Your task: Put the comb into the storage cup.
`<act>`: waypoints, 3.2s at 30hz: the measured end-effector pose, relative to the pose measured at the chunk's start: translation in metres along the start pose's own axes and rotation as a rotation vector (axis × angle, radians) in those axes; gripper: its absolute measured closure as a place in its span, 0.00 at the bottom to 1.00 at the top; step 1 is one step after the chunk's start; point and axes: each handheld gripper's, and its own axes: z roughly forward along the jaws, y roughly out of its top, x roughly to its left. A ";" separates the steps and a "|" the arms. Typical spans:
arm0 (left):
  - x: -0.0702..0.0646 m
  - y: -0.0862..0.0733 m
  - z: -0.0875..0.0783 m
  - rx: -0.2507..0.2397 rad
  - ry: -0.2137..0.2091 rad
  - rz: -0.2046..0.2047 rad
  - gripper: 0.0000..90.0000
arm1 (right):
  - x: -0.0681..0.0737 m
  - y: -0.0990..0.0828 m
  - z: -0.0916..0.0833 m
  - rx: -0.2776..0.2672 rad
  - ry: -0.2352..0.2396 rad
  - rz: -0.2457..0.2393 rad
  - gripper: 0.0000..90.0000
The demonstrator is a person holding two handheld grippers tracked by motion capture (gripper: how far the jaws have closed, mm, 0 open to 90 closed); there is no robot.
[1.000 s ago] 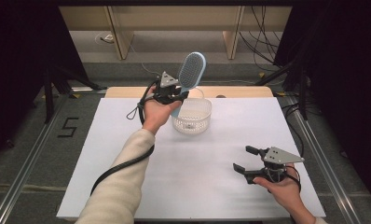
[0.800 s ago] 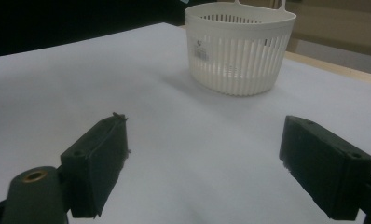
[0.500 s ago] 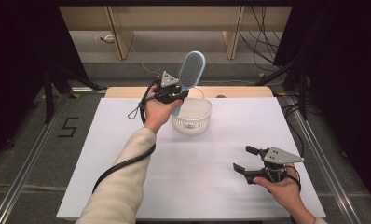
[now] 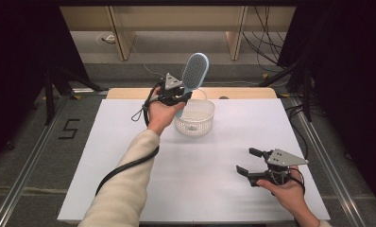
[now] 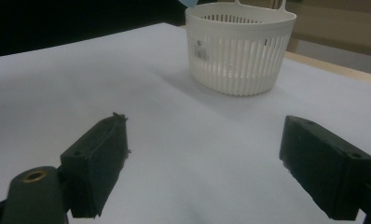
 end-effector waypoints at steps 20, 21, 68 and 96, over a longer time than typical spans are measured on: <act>-0.002 0.003 0.005 -0.030 -0.024 0.004 0.78 | 0.000 0.000 0.000 -0.001 0.000 -0.001 0.18; -0.002 0.003 0.005 -0.032 -0.025 0.003 0.78 | 0.000 0.000 0.000 -0.001 0.000 -0.001 0.18; -0.004 -0.006 0.020 -0.067 -0.067 0.000 0.78 | 0.000 0.000 0.000 -0.005 0.004 0.005 0.18; -0.007 -0.013 0.026 -0.063 -0.073 0.006 0.78 | 0.000 0.000 -0.001 -0.006 0.005 0.004 0.18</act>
